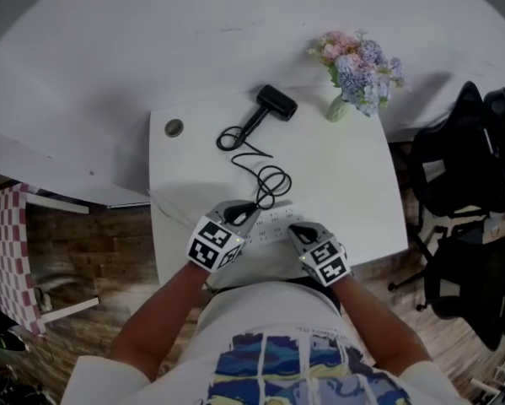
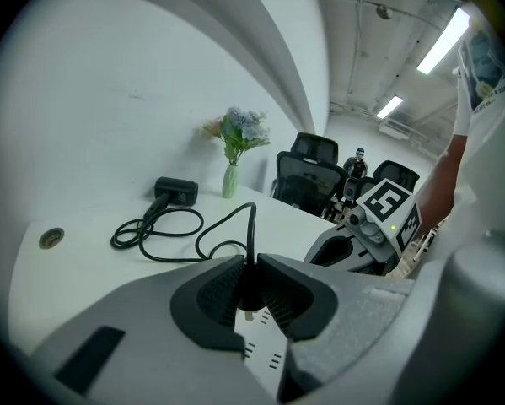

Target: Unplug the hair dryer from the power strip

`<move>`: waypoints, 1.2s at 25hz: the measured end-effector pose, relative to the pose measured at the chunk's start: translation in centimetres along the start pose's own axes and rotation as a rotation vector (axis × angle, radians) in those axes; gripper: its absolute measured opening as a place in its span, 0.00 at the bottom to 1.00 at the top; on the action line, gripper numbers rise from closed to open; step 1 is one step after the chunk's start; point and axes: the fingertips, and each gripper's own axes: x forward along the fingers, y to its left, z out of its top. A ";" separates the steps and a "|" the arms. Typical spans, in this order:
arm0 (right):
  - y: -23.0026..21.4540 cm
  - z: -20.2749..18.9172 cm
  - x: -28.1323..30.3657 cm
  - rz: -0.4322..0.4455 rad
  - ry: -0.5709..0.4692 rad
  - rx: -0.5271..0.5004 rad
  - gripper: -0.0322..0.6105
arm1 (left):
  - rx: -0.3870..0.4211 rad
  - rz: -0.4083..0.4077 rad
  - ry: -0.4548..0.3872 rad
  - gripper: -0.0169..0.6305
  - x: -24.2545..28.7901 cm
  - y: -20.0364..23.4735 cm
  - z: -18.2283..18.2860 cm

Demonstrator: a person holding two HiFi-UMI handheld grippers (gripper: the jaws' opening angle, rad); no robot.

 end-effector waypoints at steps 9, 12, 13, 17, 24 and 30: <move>0.1 0.5 -0.8 0.016 -0.026 -0.014 0.04 | -0.038 0.041 -0.038 0.10 -1.9 1.1 1.1; 0.1 0.9 -1.8 0.020 -0.055 0.006 0.04 | -0.057 0.057 -0.052 0.10 -2.6 1.4 1.2; 0.1 1.0 -2.1 0.022 -0.065 0.013 0.04 | -0.064 0.064 -0.057 0.10 -2.8 1.5 1.3; 0.5 1.6 -3.7 0.037 -0.096 0.032 0.05 | -0.086 0.091 -0.076 0.10 -3.6 1.9 1.6; 1.5 2.8 -6.8 0.077 -0.162 0.056 0.05 | -0.115 0.136 -0.094 0.10 -4.8 2.5 1.9; 2.7 3.4 -9.4 0.124 -0.202 0.053 0.05 | -0.138 0.179 -0.100 0.10 -5.5 2.3 1.8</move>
